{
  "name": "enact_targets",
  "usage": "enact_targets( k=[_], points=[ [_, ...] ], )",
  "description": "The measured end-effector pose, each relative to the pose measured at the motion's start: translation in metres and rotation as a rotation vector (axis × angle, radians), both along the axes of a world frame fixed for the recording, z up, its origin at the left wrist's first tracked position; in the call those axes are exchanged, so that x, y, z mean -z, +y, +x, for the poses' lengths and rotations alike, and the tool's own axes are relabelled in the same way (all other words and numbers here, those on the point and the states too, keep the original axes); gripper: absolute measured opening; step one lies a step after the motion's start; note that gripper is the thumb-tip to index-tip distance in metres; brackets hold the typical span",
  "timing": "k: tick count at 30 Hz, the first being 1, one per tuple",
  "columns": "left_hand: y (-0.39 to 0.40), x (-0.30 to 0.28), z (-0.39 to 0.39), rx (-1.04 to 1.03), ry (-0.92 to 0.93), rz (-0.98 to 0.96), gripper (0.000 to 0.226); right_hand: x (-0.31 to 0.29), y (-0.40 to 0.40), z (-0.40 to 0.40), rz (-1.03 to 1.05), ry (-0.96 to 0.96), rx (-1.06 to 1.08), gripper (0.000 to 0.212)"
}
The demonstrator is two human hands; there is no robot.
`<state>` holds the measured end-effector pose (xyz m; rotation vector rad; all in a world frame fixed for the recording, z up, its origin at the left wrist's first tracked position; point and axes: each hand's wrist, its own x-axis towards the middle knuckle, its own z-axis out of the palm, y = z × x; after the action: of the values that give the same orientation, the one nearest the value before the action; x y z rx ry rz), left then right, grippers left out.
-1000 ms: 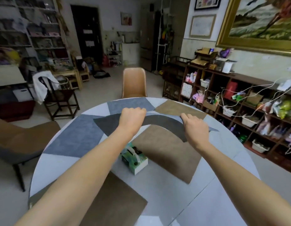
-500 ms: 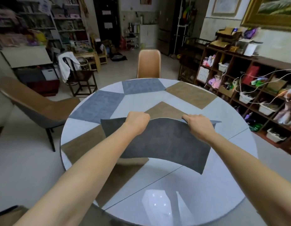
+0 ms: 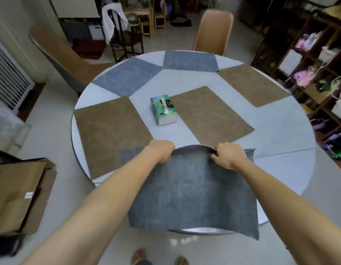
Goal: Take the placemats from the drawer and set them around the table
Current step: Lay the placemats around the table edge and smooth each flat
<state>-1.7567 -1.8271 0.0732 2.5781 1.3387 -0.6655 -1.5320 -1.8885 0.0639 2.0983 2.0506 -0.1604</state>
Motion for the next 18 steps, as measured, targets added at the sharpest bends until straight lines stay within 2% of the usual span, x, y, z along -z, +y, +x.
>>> enact_targets(
  k=[6, 10, 18],
  points=[
    [-0.001, 0.045, -0.004, -0.114, -0.132, 0.209, 0.021, 0.04, 0.002, 0.007, -0.021, -0.006, 0.051, 0.022],
    [0.007, 0.08, 0.002, -0.094, -0.168, 0.228, 0.022, 0.067, 0.009, 0.012, -0.052, -0.005, 0.136, 0.025],
    [0.045, 0.13, 0.039, -0.086, -0.3, 0.133, 0.02, 0.097, 0.028, 0.015, -0.103, -0.193, 0.306, 0.029]
  ],
)
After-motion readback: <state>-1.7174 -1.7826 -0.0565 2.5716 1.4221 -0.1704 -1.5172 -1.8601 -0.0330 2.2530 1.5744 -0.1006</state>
